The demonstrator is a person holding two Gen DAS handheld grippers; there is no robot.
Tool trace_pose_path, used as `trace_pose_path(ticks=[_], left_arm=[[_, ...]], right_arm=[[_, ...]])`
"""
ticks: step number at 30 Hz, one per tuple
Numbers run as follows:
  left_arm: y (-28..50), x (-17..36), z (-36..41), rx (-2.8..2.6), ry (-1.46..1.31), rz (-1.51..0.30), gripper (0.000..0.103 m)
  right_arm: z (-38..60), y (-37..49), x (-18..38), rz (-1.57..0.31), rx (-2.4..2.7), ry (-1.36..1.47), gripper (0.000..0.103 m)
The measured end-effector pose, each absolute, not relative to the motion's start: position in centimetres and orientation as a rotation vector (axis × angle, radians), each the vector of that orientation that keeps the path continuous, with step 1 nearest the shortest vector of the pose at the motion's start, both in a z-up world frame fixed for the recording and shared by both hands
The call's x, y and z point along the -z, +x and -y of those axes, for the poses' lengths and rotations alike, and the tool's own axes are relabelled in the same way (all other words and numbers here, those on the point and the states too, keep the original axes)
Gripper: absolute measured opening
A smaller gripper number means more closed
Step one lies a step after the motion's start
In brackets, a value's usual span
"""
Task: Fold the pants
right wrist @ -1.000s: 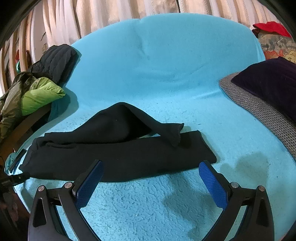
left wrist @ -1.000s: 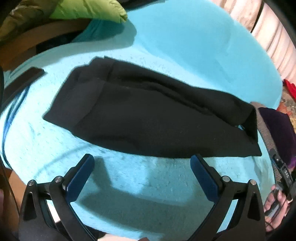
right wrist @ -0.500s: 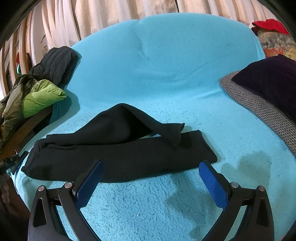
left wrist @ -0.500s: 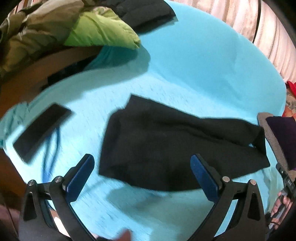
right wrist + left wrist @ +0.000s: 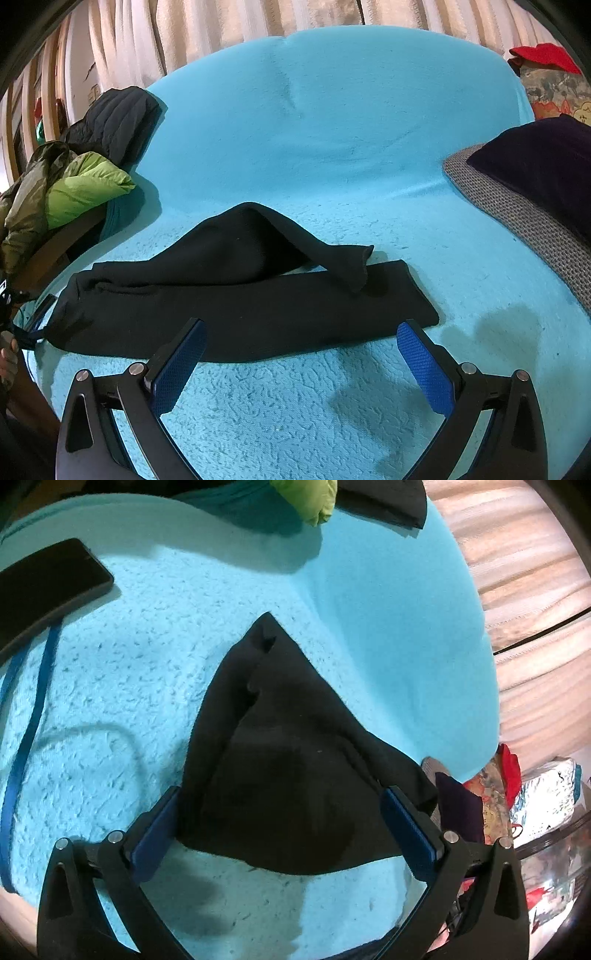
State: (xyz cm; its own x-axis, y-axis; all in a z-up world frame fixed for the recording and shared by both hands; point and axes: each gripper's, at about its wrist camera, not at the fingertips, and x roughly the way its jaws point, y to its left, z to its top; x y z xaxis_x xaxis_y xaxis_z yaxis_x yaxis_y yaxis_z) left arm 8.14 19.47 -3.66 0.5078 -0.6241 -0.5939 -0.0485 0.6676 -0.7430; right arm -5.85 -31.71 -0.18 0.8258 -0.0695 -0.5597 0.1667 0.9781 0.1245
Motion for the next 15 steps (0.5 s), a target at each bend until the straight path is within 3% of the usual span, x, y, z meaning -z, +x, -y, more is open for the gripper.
trace_pose_path(ticks=[12,15], left_arm=[[8.5,3.8,-18.6,0.495,-0.884,-0.960,0.103],[8.8,4.5,-19.0,0.399,-0.864,-0.979,0.093]], right_arm=[[31.9,-5.8,0.3,-0.589,0.126,0.177,0.103],[31.9,-5.9,0.3,-0.588,0.125,0.180,0.103]])
